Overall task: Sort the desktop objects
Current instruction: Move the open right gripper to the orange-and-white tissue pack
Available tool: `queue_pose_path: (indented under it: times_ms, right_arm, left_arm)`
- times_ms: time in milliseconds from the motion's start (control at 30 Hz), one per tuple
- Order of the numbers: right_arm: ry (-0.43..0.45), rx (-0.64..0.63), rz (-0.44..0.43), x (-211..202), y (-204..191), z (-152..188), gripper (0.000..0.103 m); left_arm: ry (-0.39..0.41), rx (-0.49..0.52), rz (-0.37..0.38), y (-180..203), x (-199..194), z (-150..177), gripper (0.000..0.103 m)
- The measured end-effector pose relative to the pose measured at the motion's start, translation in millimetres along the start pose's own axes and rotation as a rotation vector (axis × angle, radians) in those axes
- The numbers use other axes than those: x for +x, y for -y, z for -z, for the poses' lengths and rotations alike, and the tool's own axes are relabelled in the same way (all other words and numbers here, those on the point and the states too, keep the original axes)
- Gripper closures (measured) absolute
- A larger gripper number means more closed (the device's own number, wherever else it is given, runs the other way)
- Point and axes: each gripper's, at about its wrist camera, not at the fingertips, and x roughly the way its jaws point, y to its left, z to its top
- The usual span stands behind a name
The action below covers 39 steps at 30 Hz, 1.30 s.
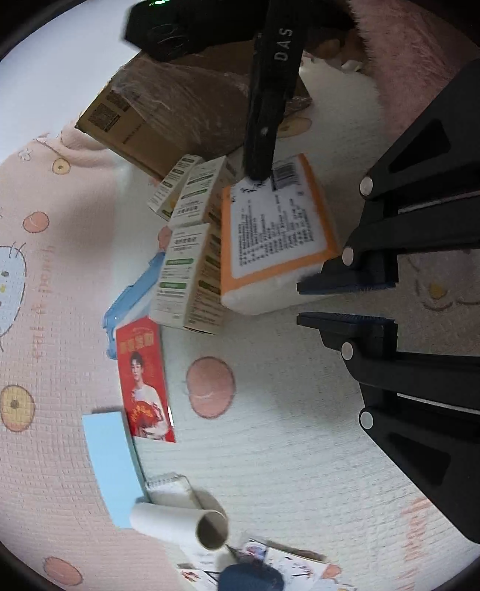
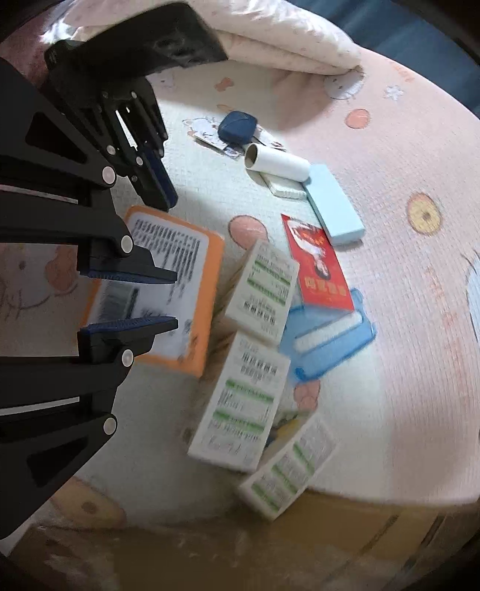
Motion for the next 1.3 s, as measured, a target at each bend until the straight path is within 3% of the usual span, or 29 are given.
queue_pose_path:
  times_ms: [67,133,300,467,800,967,1300]
  right_arm:
    - [-0.013,0.018,0.007,-5.4,10.9,11.6,0.087]
    - [-0.050,0.040,0.000,-7.2,21.9,27.0,0.087]
    - [-0.096,0.050,-0.018,-3.3,27.3,48.8,0.087]
    - [-0.062,-0.039,0.022,7.2,13.6,41.5,0.083]
    - [-0.045,-0.035,0.023,16.6,19.3,32.4,0.077]
    - [-0.042,-0.088,0.079,14.2,24.0,31.1,0.059]
    - [-0.022,-0.121,0.101,14.8,32.4,30.8,0.051]
  left_arm:
    - [0.026,-0.002,-0.025,-2.5,-4.2,6.6,0.063]
    - [0.047,0.020,-0.055,-4.6,-7.4,13.8,0.052]
    - [0.048,0.044,-0.049,-1.1,-8.7,24.3,0.052]
    - [0.064,0.075,-0.075,10.0,-4.7,24.8,0.052]
    - [0.039,0.116,-0.028,20.1,-1.2,25.8,0.052]
    - [0.041,0.133,-0.035,28.5,-0.5,30.0,0.052]
    - [0.014,0.146,-0.016,45.4,7.3,39.2,0.052]
